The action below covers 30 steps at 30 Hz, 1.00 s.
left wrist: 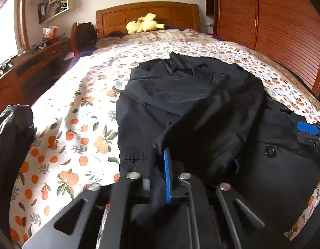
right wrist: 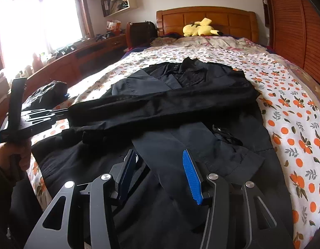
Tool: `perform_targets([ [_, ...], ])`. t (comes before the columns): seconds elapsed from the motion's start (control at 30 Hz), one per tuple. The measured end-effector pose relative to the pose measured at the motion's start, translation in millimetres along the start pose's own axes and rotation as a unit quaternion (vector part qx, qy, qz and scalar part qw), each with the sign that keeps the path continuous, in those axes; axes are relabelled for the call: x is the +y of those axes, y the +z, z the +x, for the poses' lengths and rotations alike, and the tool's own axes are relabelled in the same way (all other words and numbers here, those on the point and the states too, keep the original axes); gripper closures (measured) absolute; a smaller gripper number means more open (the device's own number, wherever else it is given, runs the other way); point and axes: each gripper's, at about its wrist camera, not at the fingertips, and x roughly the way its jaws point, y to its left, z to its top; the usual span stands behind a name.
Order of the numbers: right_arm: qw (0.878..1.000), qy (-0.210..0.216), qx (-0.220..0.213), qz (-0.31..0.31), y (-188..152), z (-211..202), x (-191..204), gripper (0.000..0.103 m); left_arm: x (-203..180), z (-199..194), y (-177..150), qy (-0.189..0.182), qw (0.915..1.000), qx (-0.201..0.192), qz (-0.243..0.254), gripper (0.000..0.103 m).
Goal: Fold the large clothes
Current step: 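Grasp the coat hem with the left gripper, then fold the hem up toward the collar with the left gripper and release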
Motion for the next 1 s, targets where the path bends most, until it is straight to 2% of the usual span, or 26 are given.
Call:
perform_targets([
  [0.07, 1.000, 0.005, -0.007, 0.000, 3, -5, 1, 0.058, 0, -3, 0, 0.016, 0.9998, -0.013, 0.001, 0.040],
  [0.23, 0.999, 0.020, -0.029, -0.006, 7, -20, 9, 0.058, -8, -11, -2, -0.002, 0.9997, -0.022, 0.012, 0.040],
  [0.5, 1.000, 0.006, -0.013, -0.023, -1, -12, 13, 0.058, -22, 12, -28, -0.028, 0.9988, 0.031, 0.025, 0.040],
  [0.73, 1.000, -0.011, 0.000, -0.023, -5, -2, 13, 0.058, -22, 23, -46, -0.035, 0.9978, 0.052, 0.023, 0.040],
  [0.9, 0.999, -0.022, 0.005, -0.027, -4, 3, 16, 0.058, -19, 16, -48, -0.048, 0.9980, 0.039, 0.016, 0.040],
  [1.0, 0.999, -0.024, 0.002, -0.027, -6, 2, 18, 0.058, -14, -1, -49, -0.054, 0.9981, 0.027, 0.013, 0.040],
])
